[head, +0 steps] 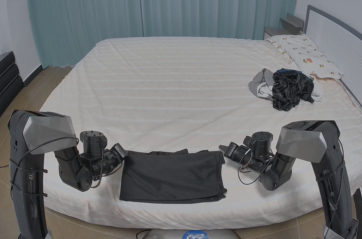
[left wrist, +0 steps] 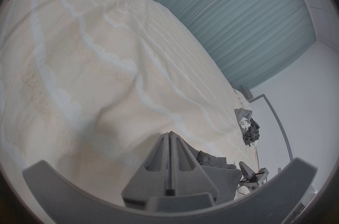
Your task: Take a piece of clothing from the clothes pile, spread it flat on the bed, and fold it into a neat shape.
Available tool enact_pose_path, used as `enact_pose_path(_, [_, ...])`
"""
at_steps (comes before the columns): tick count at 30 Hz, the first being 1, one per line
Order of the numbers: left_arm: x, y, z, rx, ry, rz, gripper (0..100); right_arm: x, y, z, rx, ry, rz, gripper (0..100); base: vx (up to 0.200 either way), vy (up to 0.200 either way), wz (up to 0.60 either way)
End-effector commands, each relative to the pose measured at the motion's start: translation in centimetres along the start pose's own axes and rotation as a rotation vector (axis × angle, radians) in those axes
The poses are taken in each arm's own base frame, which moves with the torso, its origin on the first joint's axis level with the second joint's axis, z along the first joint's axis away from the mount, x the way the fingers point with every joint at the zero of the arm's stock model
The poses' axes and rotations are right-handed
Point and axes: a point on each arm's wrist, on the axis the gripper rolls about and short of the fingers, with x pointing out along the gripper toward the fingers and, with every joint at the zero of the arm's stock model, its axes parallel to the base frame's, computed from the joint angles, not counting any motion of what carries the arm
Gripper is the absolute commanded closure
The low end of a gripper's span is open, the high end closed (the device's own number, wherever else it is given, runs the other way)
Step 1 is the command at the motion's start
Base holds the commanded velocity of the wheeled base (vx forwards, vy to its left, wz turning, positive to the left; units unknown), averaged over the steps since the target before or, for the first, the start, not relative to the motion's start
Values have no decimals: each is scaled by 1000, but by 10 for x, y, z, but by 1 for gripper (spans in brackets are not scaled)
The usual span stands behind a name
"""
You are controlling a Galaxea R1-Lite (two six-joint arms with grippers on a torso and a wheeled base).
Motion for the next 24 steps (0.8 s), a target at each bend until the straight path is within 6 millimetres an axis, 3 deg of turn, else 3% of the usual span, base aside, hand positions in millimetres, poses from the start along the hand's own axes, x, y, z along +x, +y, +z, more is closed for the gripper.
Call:
enact_pose_path(1, [0,0,-1,1,2,1,100,2,-1,2,-1,-21,-6,100,0,0,0])
enact_pose_path(7, [1,1,-2,3,1,6,100,-8,1,0,-4,0,-1,100,0,0,0])
enact_pose_path(8, [1,1,-2,3,1,6,100,-8,3,0,-5,2,5,0,0,0,0])
enact_pose_path(22, [2,1,-2,4,1,4,100,-15,6,-12,-29,73,51,0,0,0,0])
enact_pose_path(23, [2,1,-2,4,1,4,100,-15,6,-12,-29,78,54,100,0,0,0])
enact_pose_path(24, [2,1,-2,3,0,5,100,-17,5,-14,-29,102,67,100,0,0,0])
